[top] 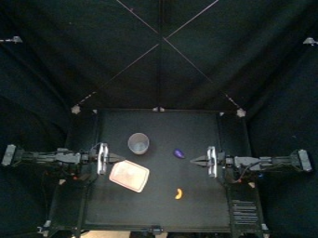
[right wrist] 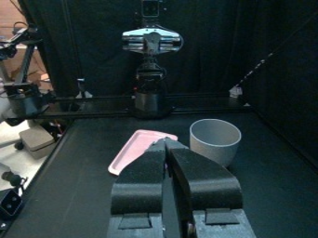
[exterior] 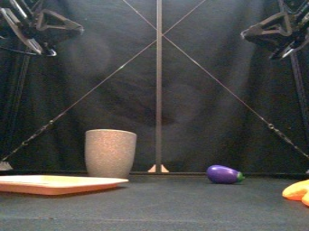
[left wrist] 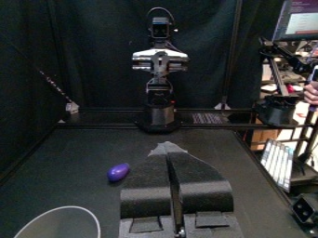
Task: Pick the eggplant then place it in the grey bowl
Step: Pick the eggplant
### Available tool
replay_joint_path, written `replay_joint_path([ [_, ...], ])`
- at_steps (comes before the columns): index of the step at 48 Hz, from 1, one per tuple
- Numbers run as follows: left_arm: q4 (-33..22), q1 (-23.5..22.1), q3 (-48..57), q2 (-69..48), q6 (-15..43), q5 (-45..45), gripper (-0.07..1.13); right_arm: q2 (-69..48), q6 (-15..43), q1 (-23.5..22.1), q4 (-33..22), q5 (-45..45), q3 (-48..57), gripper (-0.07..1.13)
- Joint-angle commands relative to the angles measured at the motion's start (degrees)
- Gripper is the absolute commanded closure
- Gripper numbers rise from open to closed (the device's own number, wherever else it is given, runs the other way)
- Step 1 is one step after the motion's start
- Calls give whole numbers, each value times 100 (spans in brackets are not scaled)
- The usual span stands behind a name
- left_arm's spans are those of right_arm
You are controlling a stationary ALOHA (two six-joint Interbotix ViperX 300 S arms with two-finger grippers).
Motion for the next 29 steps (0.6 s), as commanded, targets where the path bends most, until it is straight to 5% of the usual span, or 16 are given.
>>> replay_joint_path([
  [1, 105, 132, 26, 26, 70, -18, 108, 167, 18, -123, 53, -18, -105, 106],
  [18, 123, 141, 26, 18, 70, -9, 109, 1521, 290, -1187, 1187, 826, -272, 91],
  [29, 149, 141, 44, 18, 70, -9, 109, 2646, 290, -1529, 1187, 1494, -527, 47],
])
